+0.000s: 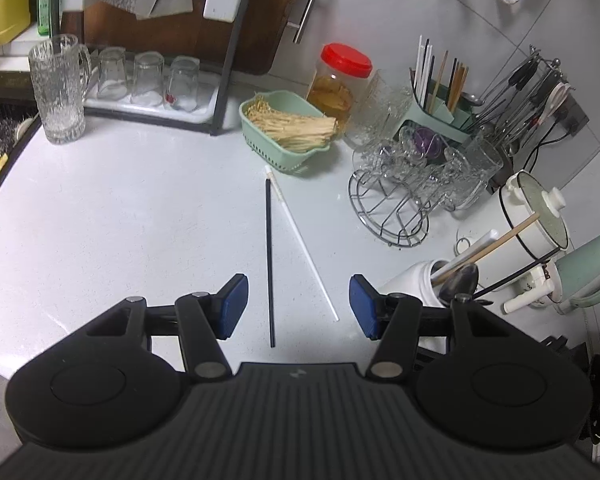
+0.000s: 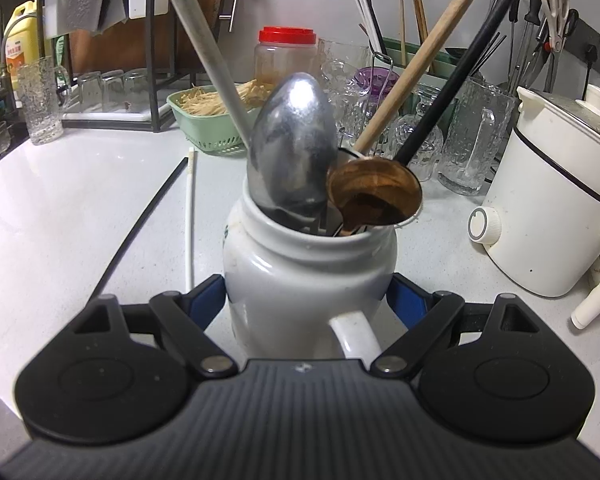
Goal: Organize utensils
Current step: 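Withdraw the open left tool and move it toward the black chopstick, then lower the left tool onto the thin black chopstick and close it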
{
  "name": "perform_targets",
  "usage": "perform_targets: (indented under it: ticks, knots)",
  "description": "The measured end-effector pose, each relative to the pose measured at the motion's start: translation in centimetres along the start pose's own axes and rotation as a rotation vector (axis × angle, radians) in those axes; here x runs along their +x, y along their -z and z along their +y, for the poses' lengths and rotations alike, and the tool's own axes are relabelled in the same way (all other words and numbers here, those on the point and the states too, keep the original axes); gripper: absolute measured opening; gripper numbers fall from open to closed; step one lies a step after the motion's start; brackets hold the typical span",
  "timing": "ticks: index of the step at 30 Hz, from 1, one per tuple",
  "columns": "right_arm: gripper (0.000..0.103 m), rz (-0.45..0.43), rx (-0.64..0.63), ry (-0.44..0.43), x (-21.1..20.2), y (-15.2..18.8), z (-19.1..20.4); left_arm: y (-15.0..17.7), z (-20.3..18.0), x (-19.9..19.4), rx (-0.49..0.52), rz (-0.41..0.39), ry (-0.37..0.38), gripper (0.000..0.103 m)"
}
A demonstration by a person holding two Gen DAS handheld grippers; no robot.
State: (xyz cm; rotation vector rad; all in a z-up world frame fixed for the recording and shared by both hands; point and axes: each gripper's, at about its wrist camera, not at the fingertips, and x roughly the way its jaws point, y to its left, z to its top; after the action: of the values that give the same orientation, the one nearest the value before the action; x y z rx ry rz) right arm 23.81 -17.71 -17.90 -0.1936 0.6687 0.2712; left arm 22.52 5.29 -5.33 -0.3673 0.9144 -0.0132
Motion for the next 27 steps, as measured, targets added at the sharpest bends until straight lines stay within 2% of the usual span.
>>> perform_targets:
  ticks: [12,22,27]
  knots:
    - [0.089,0.047,0.003,0.001,0.2,-0.6,0.1,0.0,1.5,2.9,-0.018,0.024,-0.004,0.062]
    - [0.089,0.078,0.008,0.007,0.4,-1.1,0.2,-0.7,2.8,7.9,-0.019,0.075,-0.030,0.061]
    - [0.089,0.083,0.015,0.019,0.4,-1.1,0.3,-1.2,3.0,10.5,0.012,0.098,-0.038,0.061]
